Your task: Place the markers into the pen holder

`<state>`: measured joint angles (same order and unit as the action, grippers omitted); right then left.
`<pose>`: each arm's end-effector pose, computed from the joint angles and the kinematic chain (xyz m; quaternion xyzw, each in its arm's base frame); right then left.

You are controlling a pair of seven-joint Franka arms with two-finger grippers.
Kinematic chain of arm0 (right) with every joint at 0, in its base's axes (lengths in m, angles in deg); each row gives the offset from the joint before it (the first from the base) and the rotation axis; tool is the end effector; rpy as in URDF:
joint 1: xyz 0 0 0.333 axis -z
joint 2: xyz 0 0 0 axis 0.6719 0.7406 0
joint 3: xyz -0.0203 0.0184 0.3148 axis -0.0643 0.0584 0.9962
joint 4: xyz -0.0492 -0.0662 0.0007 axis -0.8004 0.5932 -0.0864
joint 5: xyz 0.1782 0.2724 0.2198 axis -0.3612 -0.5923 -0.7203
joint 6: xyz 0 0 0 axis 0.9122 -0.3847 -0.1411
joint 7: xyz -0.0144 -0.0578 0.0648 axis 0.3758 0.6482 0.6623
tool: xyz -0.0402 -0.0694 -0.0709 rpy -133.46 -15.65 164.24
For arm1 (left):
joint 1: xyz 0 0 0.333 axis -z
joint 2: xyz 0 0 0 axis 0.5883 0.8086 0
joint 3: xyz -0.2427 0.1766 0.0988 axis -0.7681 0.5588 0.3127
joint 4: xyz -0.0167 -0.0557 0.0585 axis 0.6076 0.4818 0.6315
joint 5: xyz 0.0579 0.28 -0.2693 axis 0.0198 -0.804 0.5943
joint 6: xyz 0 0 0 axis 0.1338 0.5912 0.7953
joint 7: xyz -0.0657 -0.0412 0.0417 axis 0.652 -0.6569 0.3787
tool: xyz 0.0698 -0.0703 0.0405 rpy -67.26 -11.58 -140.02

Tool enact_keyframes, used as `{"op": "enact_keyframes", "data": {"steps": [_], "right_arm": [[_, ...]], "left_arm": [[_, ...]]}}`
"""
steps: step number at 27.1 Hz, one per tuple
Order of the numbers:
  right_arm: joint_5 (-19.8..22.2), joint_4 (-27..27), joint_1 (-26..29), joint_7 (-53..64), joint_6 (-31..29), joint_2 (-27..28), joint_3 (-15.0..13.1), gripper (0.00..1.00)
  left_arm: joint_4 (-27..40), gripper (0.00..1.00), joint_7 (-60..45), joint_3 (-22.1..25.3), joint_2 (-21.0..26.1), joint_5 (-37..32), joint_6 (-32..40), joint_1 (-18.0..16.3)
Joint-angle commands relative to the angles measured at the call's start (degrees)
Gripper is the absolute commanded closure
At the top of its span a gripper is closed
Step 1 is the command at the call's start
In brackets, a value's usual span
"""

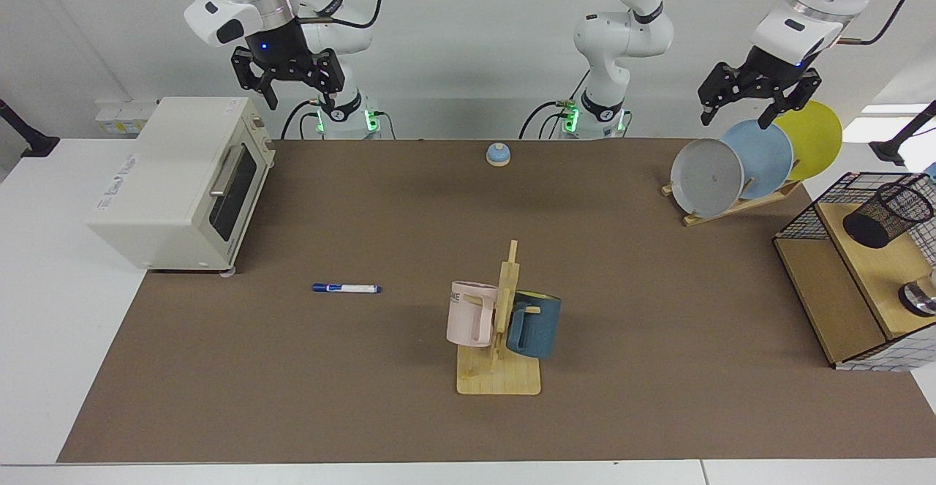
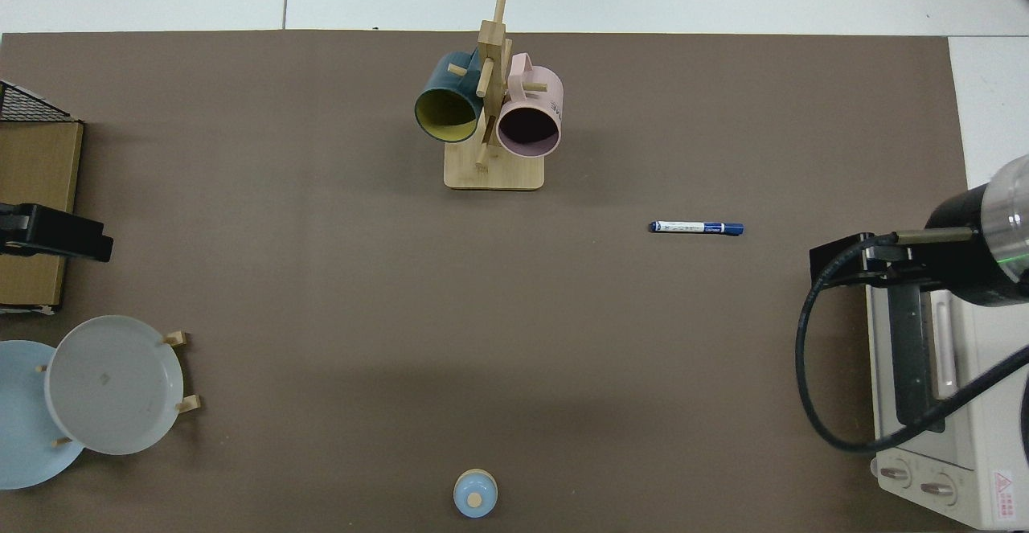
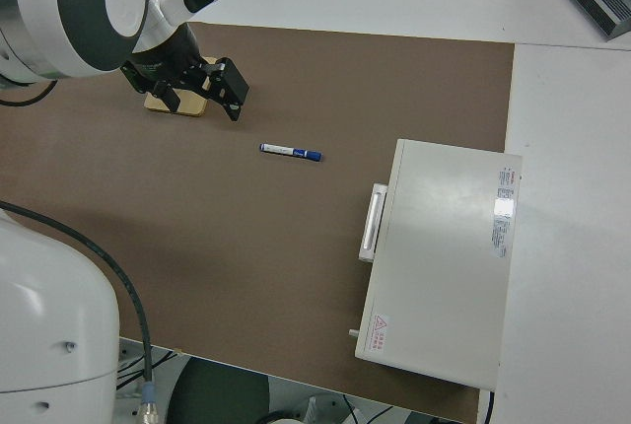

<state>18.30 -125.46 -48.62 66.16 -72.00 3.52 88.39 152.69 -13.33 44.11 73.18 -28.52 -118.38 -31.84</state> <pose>0.5115 0.0962 0.6808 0.9990 -0.0264 -0.0359 0.0034 0.5388 -0.0195 0.6832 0.9980 -0.0600 -0.0162 0.0103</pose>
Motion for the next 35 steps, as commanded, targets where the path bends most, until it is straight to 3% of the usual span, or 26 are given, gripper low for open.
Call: {"op": "enact_keyframes", "data": {"steps": [1,30,35], "right_arm": [[0.33,-1.42,0.08,1.02,-0.83,-1.26,0.27,0.00],[0.33,-1.68,0.17,0.76,-1.44,-1.43,0.00,0.00],[0.33,-1.68,0.34,-3.89,-3.19,-0.99,0.00,0.00]], "left_arm": [[0.06,0.00,-0.25,0.19,-0.53,-0.25,0.51,0.02],[0.06,0.00,-0.34,0.81,-0.61,-0.51,1.39,-0.16],[0.06,0.00,-0.34,0.81,-0.61,-0.51,1.38,-0.07]]}}
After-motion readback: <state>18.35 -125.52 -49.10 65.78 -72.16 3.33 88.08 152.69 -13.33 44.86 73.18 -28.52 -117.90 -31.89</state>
